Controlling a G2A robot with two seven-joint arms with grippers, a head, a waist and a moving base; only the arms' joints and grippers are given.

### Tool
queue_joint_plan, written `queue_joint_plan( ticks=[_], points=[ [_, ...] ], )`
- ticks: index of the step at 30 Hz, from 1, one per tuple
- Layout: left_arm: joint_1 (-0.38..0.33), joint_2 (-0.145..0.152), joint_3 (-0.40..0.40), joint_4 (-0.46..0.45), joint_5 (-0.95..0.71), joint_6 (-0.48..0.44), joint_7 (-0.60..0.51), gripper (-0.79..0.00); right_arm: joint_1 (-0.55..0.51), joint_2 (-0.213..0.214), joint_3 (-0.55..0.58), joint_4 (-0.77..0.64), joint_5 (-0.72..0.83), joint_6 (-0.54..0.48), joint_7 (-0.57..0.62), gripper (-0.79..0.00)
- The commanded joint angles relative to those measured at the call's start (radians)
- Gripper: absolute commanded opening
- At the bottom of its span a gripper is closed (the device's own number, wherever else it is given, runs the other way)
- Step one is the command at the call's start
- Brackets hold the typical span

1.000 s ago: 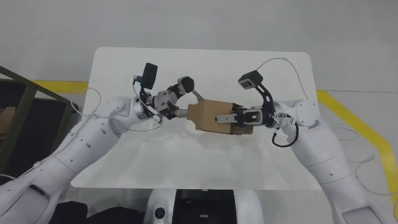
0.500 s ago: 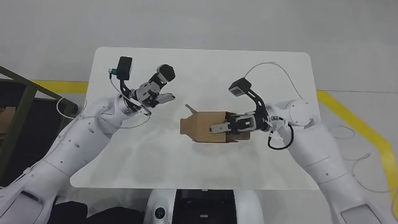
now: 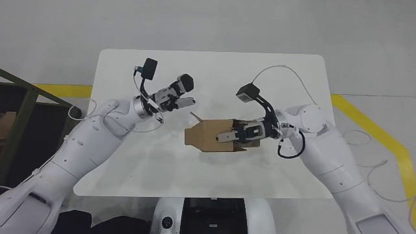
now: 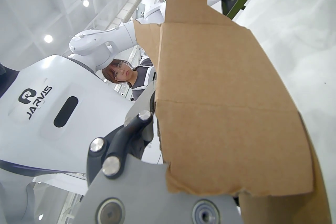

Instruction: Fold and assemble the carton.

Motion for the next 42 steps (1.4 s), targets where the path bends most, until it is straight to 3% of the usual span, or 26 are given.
queue_joint_plan(
  ticks=[1, 10, 24, 42],
  points=[
    [0.001, 0.0, 0.0, -0.007, -0.018, 0.018, -0.05, 0.0, -0.001, 0.001, 0.003, -0.003, 0.001, -0.002, -0.001, -0.785],
    [0.018, -0.009, -0.006, -0.033, -0.047, 0.001, -0.149, 0.0, -0.011, 0.004, 0.017, -0.006, 0.012, -0.012, -0.014, -0.785],
    [0.065, -0.018, -0.055, -0.05, 0.011, -0.023, -0.163, 0.0, -0.016, 0.005, 0.03, 0.008, 0.034, -0.012, -0.043, -0.785],
    [0.069, -0.047, -0.074, -0.084, 0.04, 0.002, -0.192, 0.0, -0.013, 0.002, 0.019, 0.006, 0.036, -0.017, -0.035, -0.785]
  ],
)
